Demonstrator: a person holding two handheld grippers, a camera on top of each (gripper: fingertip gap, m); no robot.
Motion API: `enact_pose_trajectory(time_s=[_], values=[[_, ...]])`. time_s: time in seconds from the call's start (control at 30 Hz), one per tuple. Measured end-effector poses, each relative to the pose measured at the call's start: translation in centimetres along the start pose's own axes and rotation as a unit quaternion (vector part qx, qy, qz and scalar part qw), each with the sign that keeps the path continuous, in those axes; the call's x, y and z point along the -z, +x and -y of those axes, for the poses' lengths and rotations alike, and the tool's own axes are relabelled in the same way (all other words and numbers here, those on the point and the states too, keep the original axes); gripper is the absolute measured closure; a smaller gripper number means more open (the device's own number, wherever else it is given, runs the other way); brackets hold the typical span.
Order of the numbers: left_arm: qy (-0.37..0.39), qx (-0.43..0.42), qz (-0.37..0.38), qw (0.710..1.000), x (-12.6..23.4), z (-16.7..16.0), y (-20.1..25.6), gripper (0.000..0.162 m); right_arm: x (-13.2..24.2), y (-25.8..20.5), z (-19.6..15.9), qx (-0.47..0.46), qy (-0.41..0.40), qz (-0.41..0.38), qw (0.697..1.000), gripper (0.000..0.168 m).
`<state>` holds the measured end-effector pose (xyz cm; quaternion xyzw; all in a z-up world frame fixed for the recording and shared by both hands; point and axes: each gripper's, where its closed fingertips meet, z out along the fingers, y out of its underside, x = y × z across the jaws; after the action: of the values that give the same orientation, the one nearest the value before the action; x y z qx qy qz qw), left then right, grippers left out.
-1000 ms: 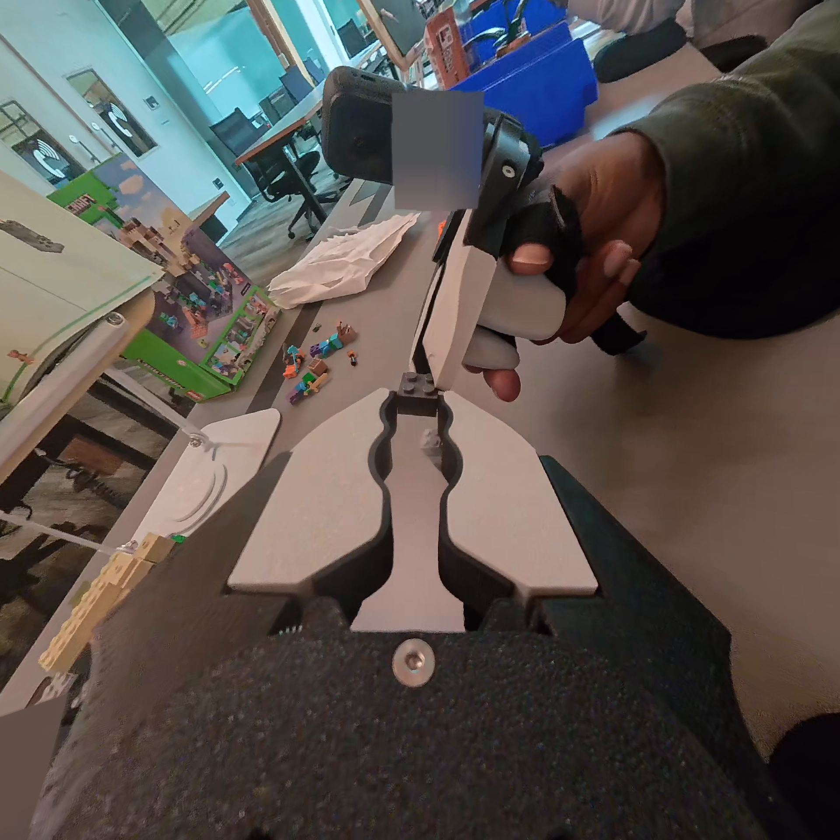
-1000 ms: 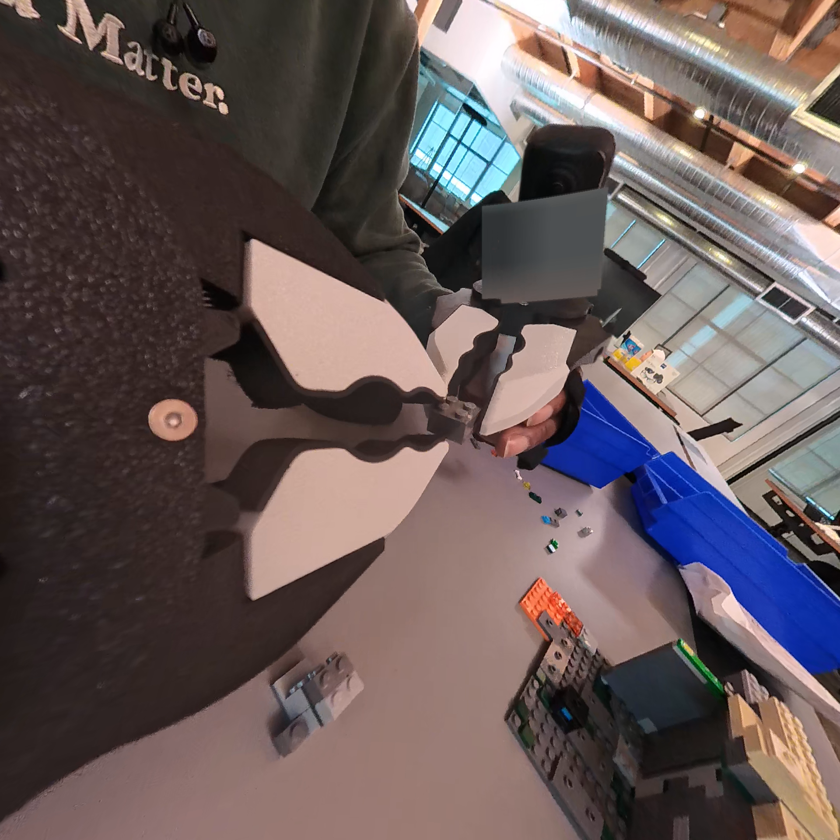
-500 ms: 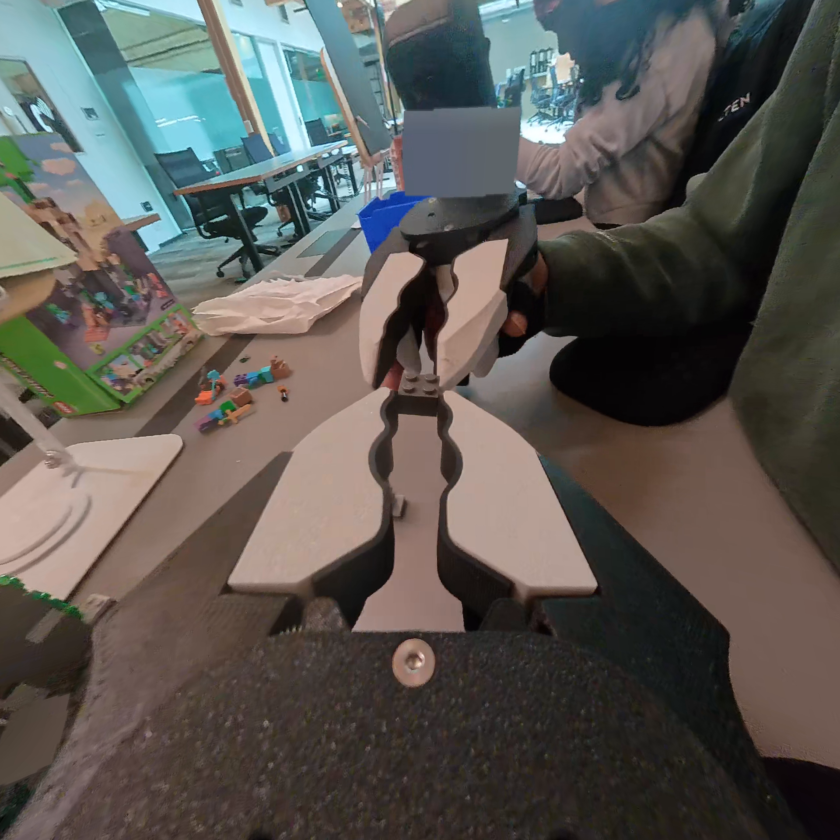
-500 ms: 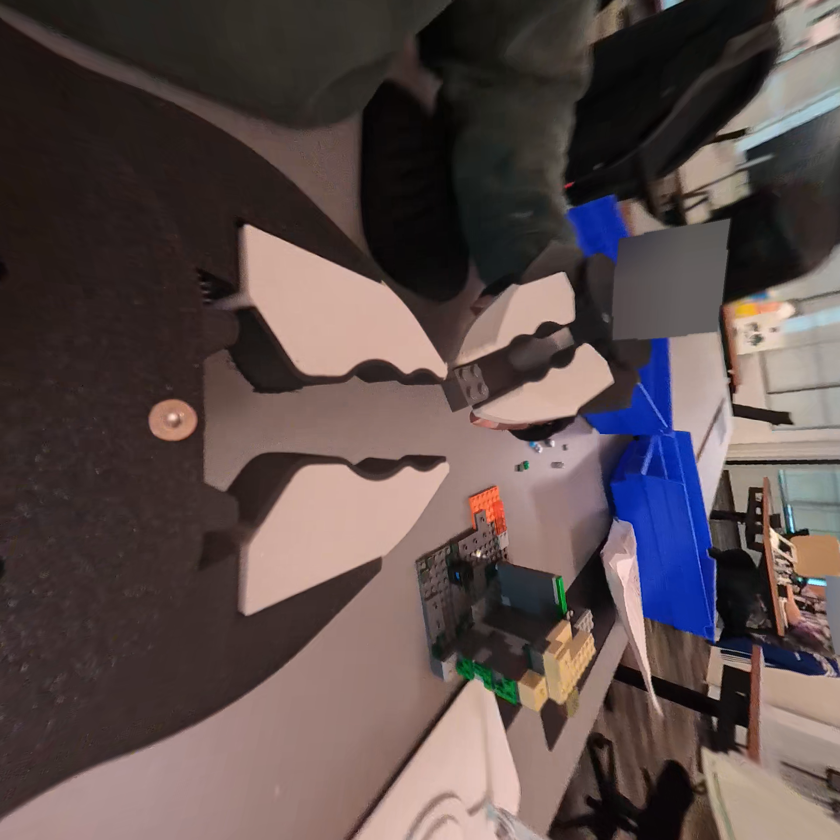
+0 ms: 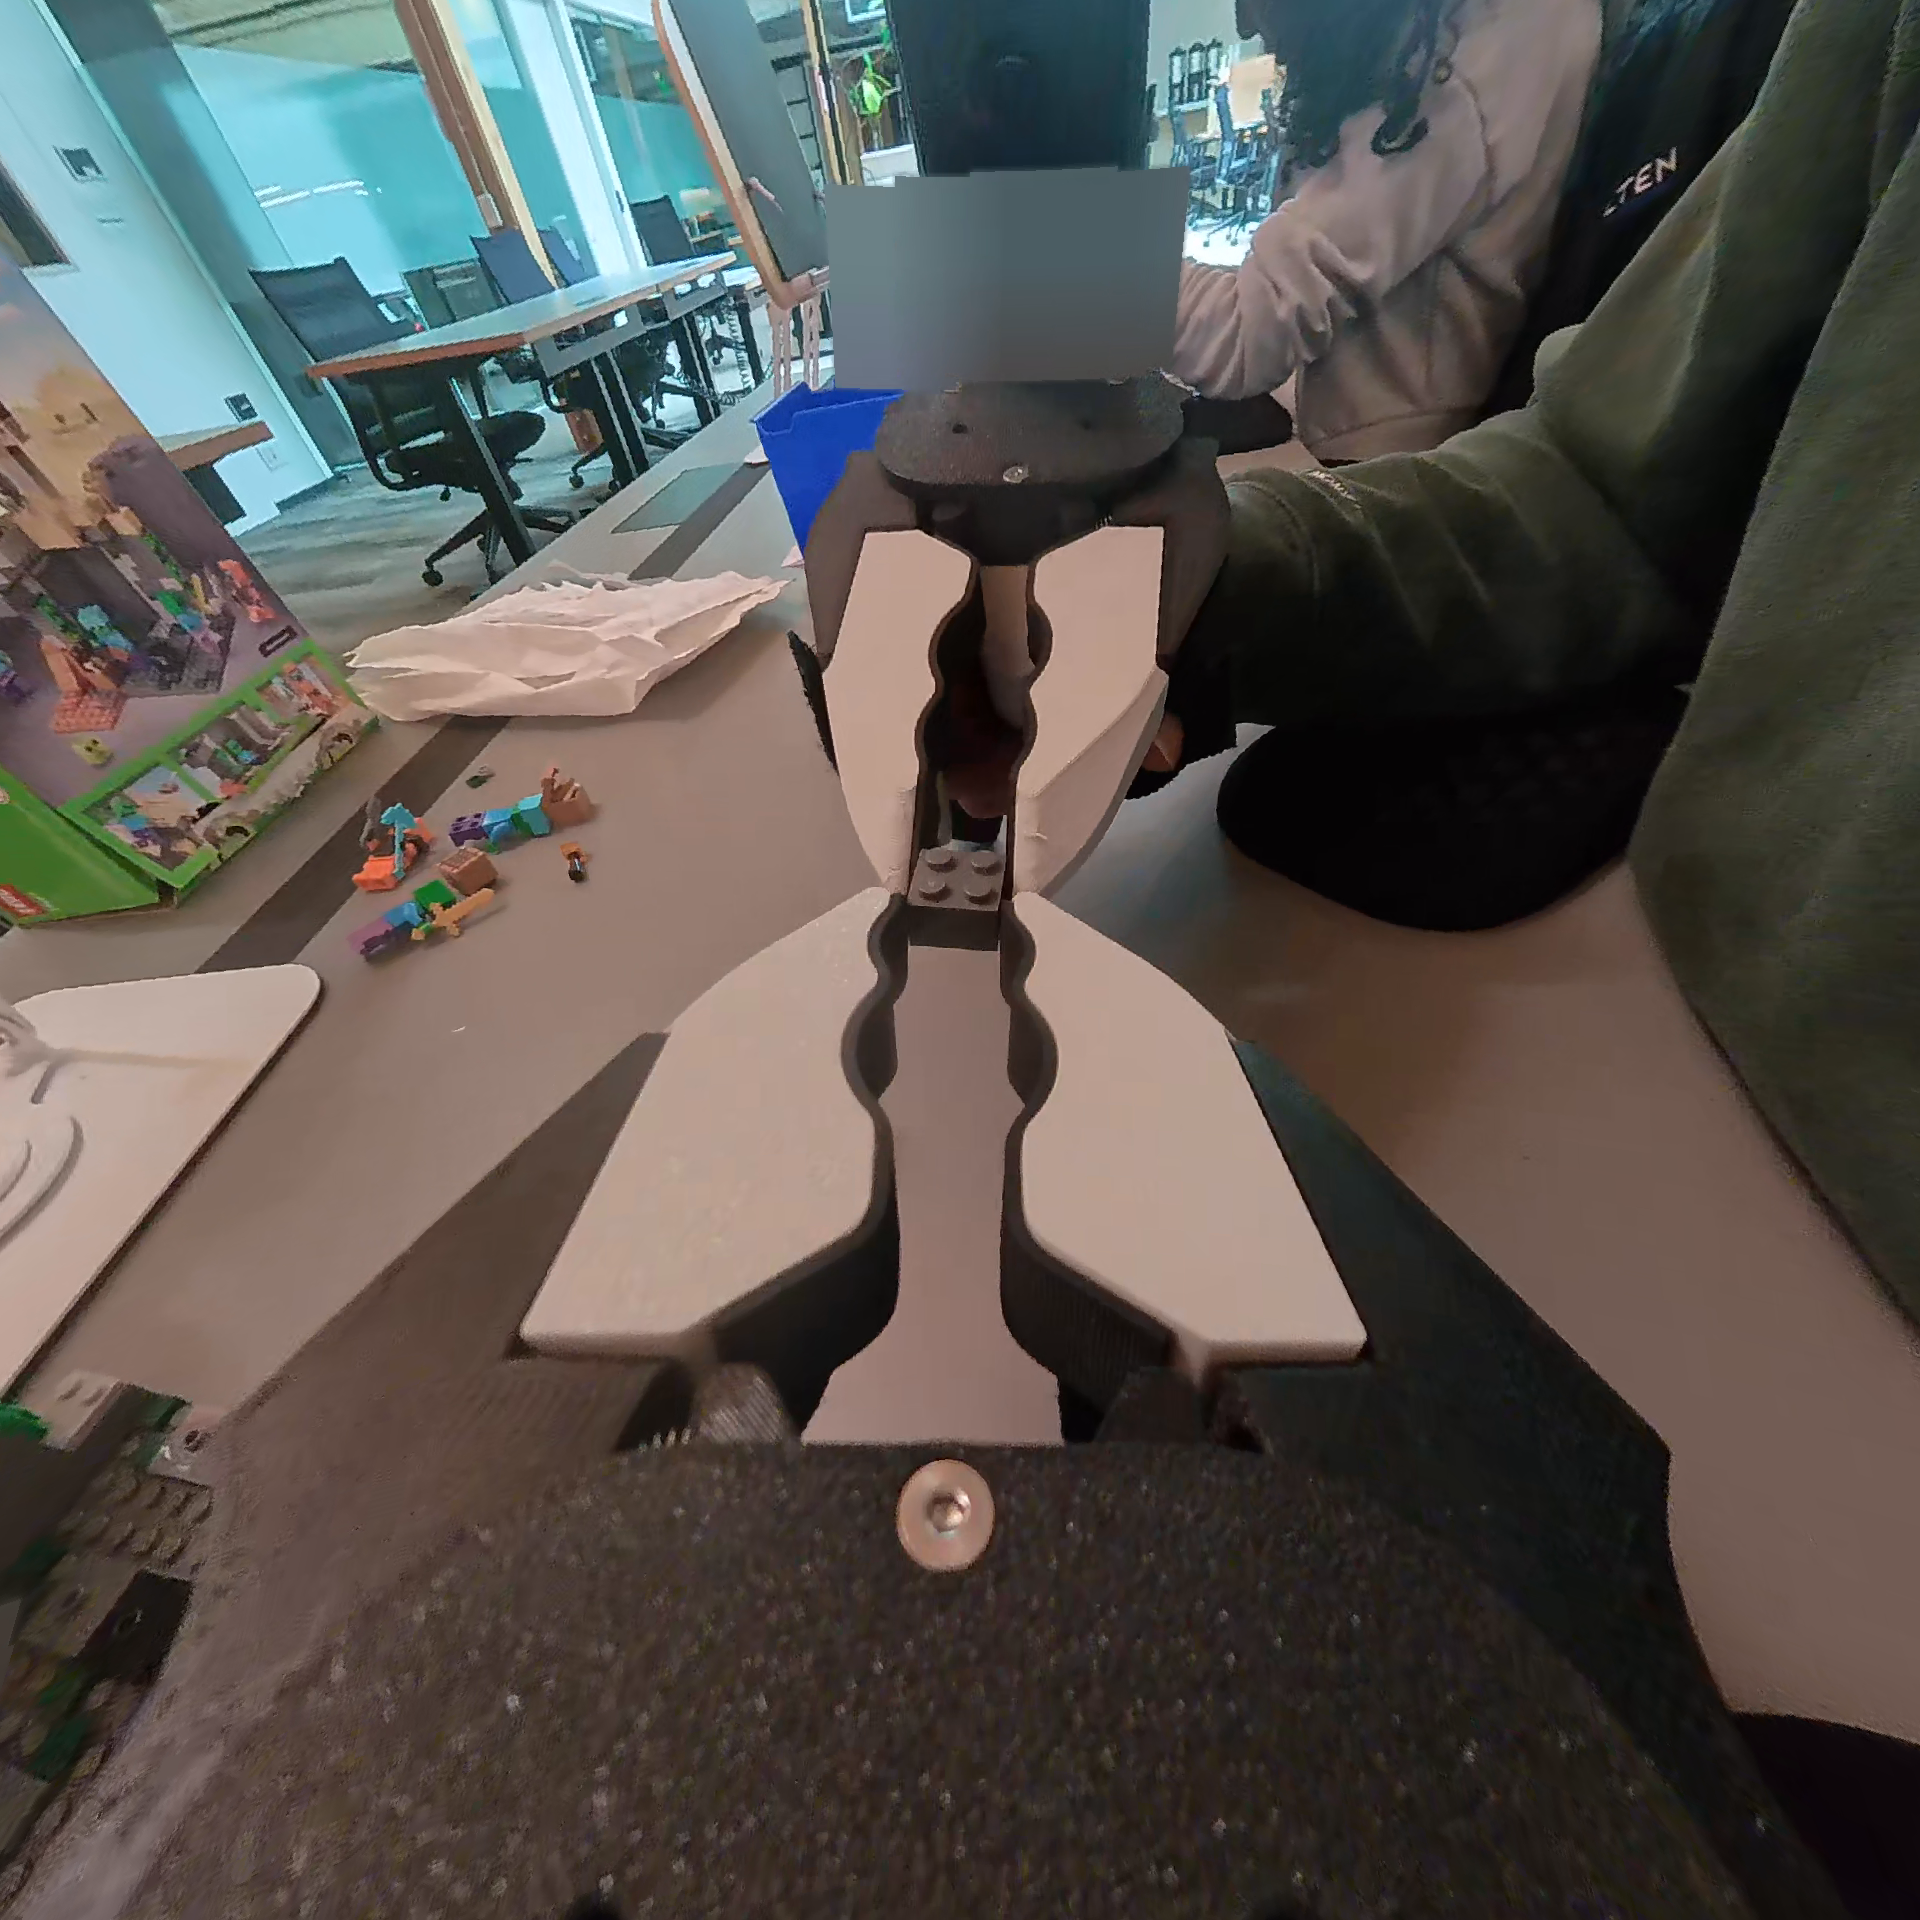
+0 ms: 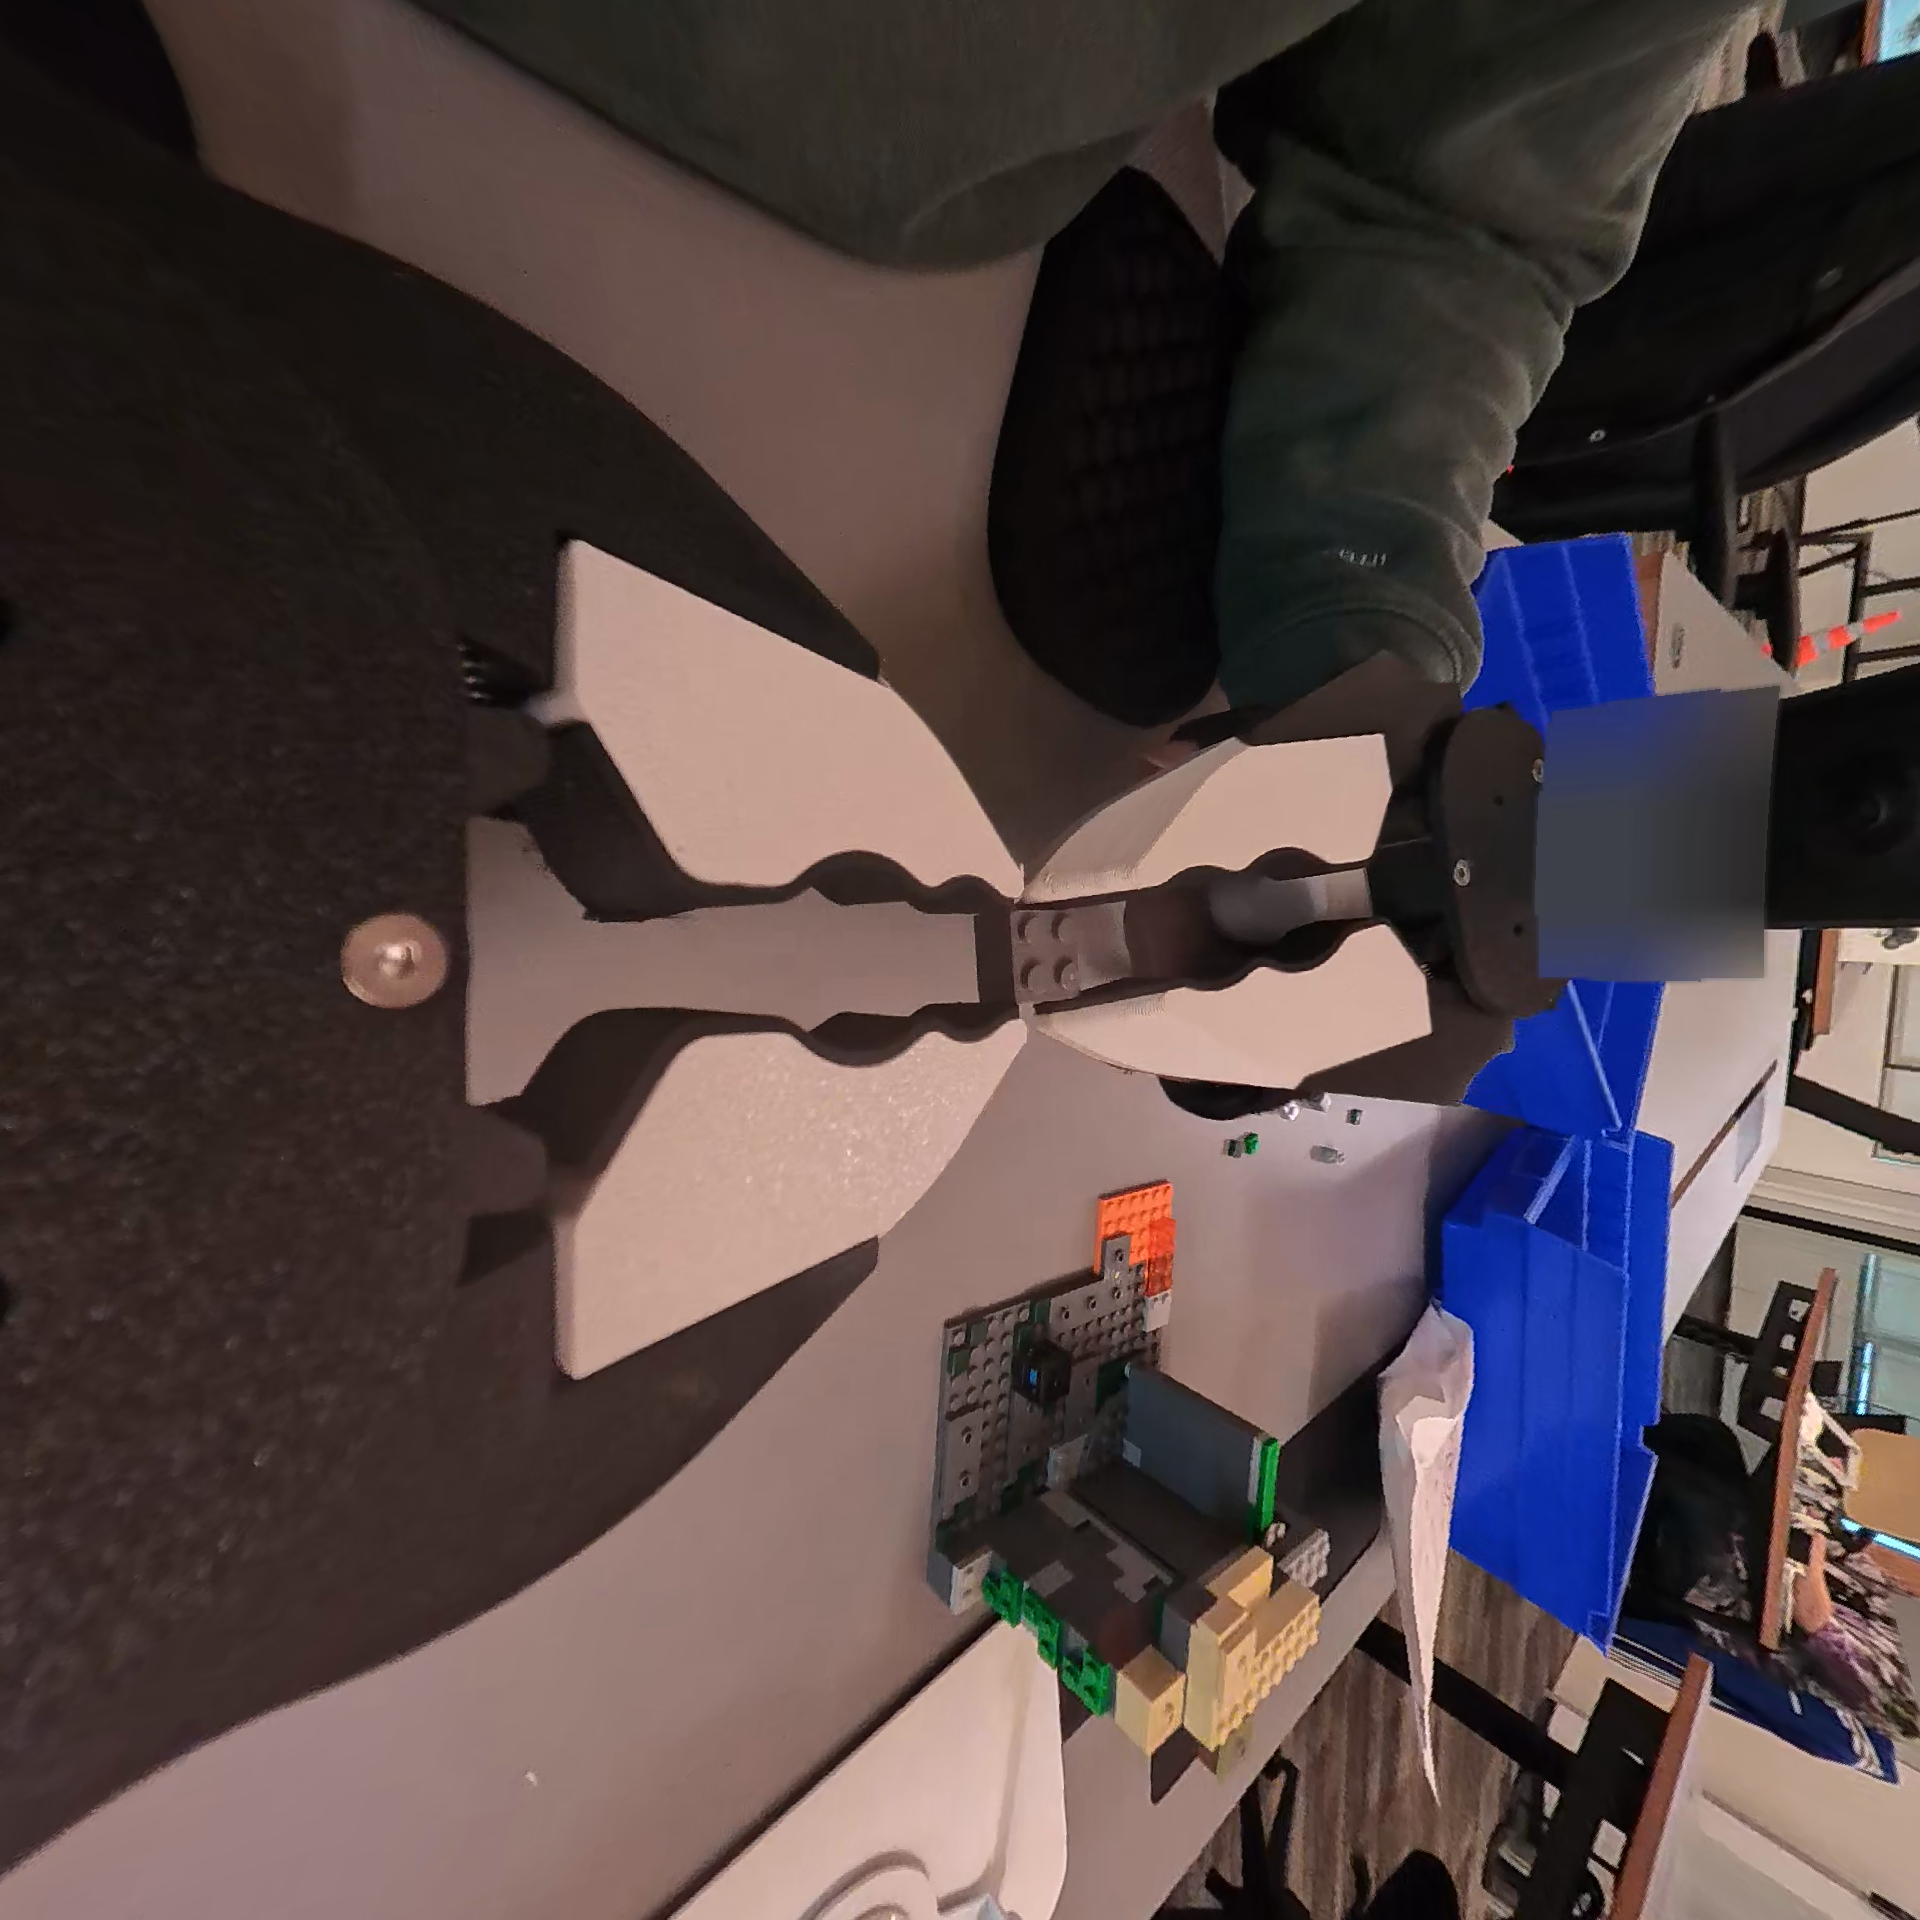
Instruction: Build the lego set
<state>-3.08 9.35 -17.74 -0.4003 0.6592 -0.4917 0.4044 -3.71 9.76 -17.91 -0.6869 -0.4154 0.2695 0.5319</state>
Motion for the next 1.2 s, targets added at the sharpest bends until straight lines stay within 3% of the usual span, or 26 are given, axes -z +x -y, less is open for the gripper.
enact_pose_trajectory(time_s=[0.23, 0.63, 1.2], values=[[-0.011, 0.012, 0.021, 1.000, 0.1, -0.8, -0.8, 0.145, 0.2, 1.2, -0.5, -0.019, 0.000, -0.015, 1.000, 0.153], [-0.037, 0.037, 0.054, 0.997, 0.7, -3.0, -2.0, 0.149, 1.5, 7.8, -1.5, -0.056, -0.014, -0.058, 0.997, 0.153], [-0.060, 0.052, 0.066, 0.995, 0.5, -4.9, -2.6, 0.153, -0.1, 6.3, -6.3, -0.068, -0.066, -0.035, 0.995, 0.153]])
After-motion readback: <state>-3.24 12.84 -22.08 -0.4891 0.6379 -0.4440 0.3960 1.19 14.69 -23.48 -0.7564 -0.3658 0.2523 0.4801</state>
